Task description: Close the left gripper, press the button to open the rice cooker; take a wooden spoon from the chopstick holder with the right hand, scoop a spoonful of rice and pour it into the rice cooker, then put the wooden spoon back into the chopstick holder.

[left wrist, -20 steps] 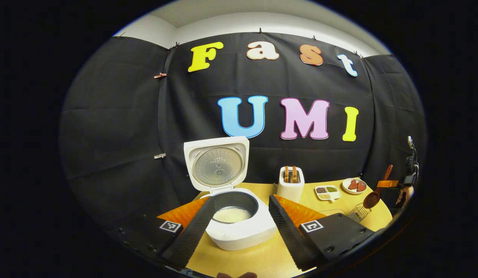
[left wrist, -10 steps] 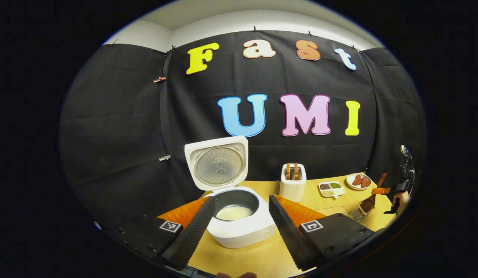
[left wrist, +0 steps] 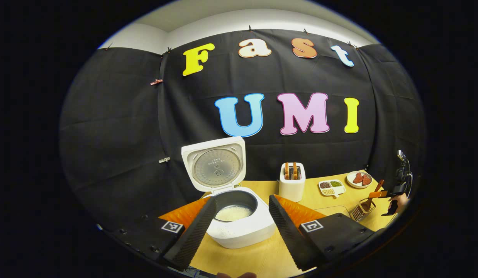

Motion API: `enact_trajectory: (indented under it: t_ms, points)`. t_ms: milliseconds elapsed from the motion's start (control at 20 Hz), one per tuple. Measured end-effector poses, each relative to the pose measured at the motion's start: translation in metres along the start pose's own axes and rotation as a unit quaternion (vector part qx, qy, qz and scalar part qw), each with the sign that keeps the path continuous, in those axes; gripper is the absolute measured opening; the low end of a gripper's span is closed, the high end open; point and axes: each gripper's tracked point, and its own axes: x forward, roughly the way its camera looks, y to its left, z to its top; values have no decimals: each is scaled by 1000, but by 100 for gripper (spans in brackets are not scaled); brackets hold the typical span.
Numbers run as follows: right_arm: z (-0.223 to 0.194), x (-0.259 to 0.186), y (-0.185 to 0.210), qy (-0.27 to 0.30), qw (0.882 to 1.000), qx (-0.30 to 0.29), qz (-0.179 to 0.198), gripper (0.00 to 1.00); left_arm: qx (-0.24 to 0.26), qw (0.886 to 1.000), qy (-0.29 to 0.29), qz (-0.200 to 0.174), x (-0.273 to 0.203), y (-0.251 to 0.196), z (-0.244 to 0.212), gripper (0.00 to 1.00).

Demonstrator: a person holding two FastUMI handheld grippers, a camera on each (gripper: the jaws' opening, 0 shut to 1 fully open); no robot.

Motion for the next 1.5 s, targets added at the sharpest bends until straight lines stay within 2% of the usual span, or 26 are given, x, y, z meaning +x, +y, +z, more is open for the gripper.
enact_trajectory:
  t_ms: [50,100,200,250,350,400,550,650,1000,1350,1500]
  points:
    - [2,-2,-4,-4,1000,6,-7,25,0,1000,-1,-4,2,-2,1,95]
    - [3,-4,-11,-6,1000,8,-18,35,2,1000,-2,-8,3,-3,0,95]
    - [6,-12,-12,-14,1000,16,-23,45,4,1000,-4,-16,6,-4,2,95]
    - [5,-16,-13,-14,999,21,-28,63,5,1000,-6,-20,8,-4,4,95]
    - [4,-26,-15,-16,999,29,-41,89,4,1000,-12,-27,12,-3,8,95]
    - [6,-33,-15,-20,998,30,-47,94,5,999,-15,-30,15,-1,9,95]
    - [9,-56,-15,-39,997,21,-69,99,5,999,-28,-39,23,4,19,95]
    - [14,-73,-10,-55,995,12,-79,98,7,998,-39,-45,31,8,28,95]
    - [17,-126,14,-89,992,7,-91,98,3,993,-104,-48,72,39,86,95]
    - [-3,-156,27,-93,988,-4,-124,99,5,984,-174,-26,124,81,148,94]
    - [-10,-168,36,-97,987,-8,-131,99,-1,983,-182,-20,152,96,165,94]
